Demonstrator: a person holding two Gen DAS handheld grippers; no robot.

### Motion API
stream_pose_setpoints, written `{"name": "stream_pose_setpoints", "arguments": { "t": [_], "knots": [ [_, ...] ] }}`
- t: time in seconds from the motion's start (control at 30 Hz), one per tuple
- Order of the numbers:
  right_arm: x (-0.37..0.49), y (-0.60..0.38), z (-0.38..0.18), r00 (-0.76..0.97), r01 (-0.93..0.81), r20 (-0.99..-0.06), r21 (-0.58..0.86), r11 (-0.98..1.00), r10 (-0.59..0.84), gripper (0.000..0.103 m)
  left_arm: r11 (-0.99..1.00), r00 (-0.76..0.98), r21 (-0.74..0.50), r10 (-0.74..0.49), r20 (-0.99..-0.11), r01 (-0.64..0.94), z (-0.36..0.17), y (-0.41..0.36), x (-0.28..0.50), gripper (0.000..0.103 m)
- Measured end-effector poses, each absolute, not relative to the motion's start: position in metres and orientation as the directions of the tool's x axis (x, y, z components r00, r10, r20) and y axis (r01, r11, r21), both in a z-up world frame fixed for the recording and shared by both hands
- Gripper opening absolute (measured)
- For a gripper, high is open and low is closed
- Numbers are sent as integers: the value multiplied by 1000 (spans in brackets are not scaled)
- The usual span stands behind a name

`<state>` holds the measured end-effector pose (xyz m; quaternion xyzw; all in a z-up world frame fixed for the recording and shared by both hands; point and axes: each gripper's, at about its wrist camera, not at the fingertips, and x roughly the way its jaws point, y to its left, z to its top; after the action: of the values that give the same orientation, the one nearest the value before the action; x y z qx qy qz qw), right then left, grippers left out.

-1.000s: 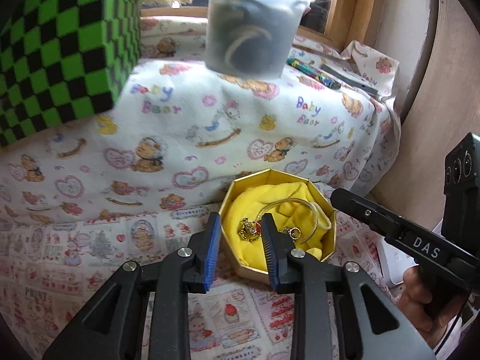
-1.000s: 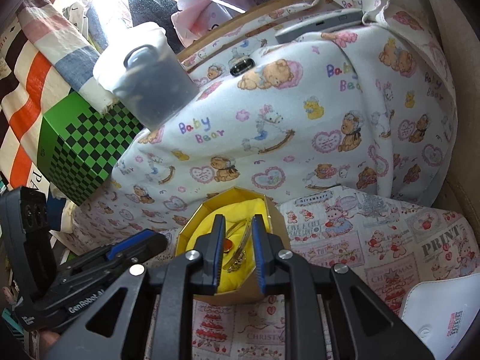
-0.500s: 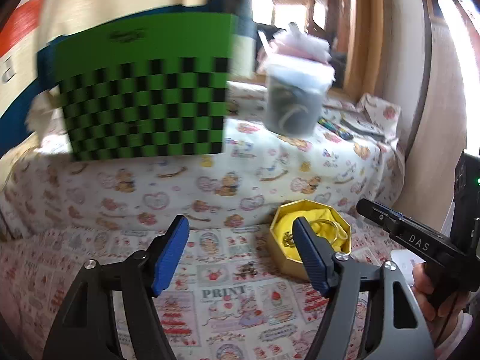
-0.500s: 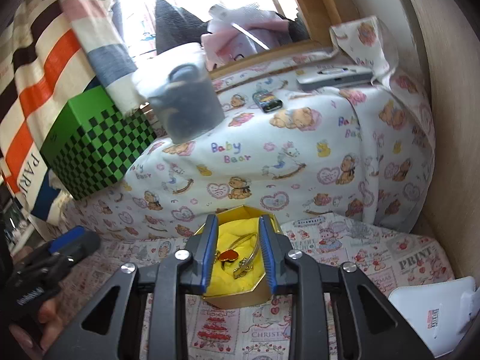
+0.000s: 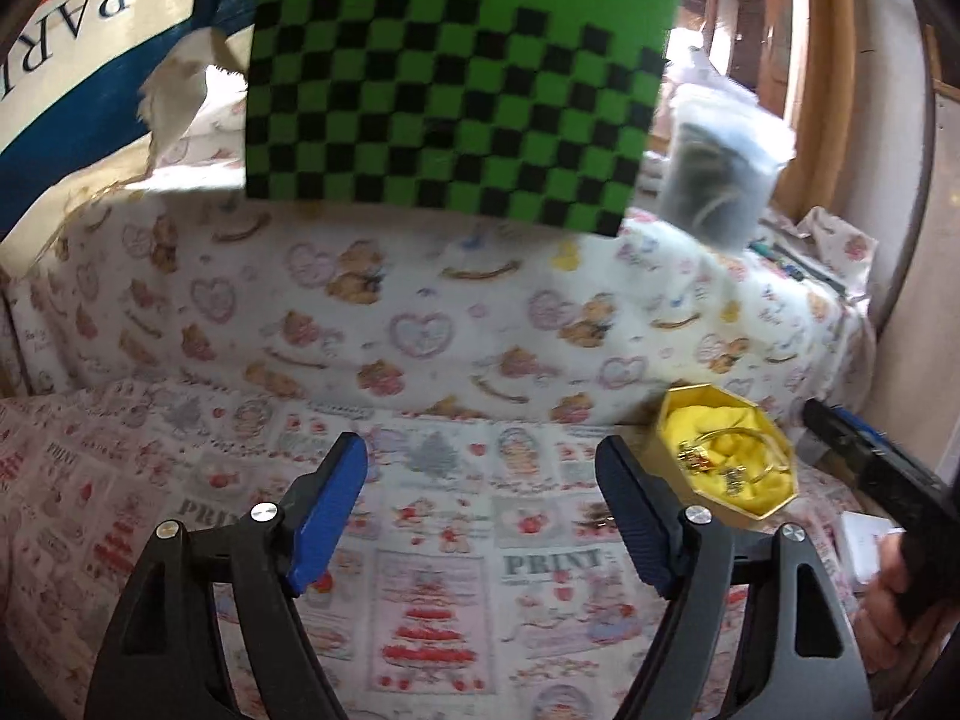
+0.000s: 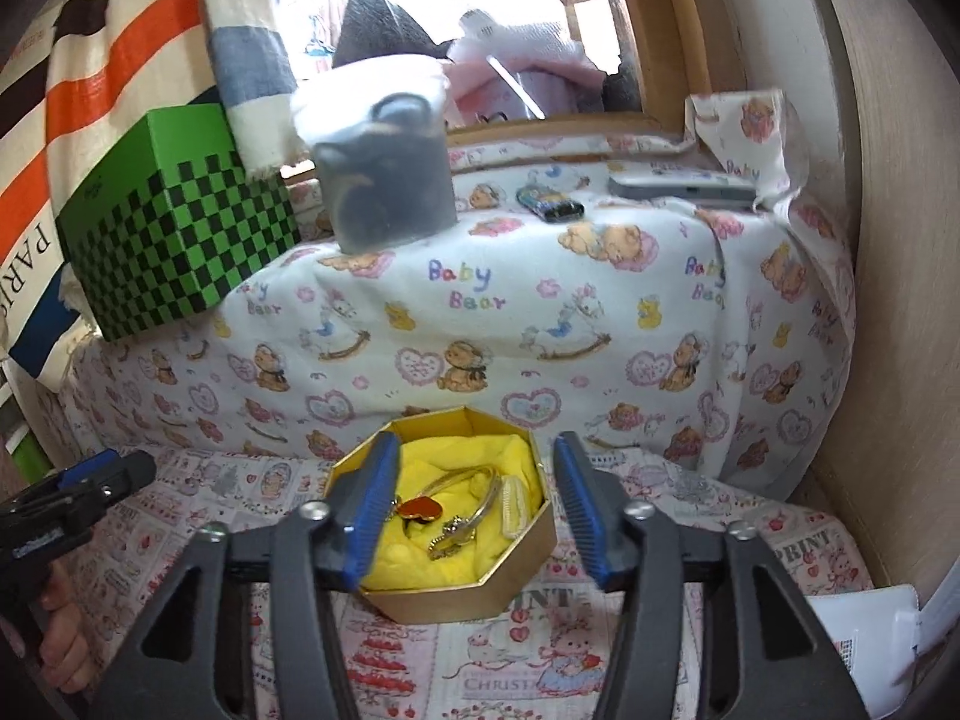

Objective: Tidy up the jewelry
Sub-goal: 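Withdraw both open tools from the box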

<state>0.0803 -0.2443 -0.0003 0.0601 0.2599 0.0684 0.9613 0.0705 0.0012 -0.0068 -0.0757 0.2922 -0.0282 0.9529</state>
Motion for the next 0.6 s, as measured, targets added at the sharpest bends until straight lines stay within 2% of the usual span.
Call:
{"name": "stream_pose_setpoints", "arguments": {
  "t": [0.17,0.3,0.4,0.47,0.5,0.6],
  "knots": [
    [77,-236,0,869,-105,-474,103,989,141,61,993,831,-119,-55,-554,-14,-14,3,74,81],
    [79,-239,-2,874,-85,-471,93,992,119,71,990,819,-141,-73,-570,-10,-19,4,77,81],
    [80,-242,-3,877,-70,-467,99,993,109,72,992,820,-126,-61,-569,-14,-20,3,77,82],
    [81,-244,-4,878,-61,-467,104,993,103,77,994,824,-113,-53,-564,-13,-19,1,77,82],
    [81,-245,-4,881,-54,-463,104,993,96,82,994,824,-108,-54,-563,-9,-19,0,77,83],
    [81,-247,-5,888,-37,-453,98,995,77,87,996,826,-85,-46,-563,-3,-19,-5,75,84]
  ]
}}
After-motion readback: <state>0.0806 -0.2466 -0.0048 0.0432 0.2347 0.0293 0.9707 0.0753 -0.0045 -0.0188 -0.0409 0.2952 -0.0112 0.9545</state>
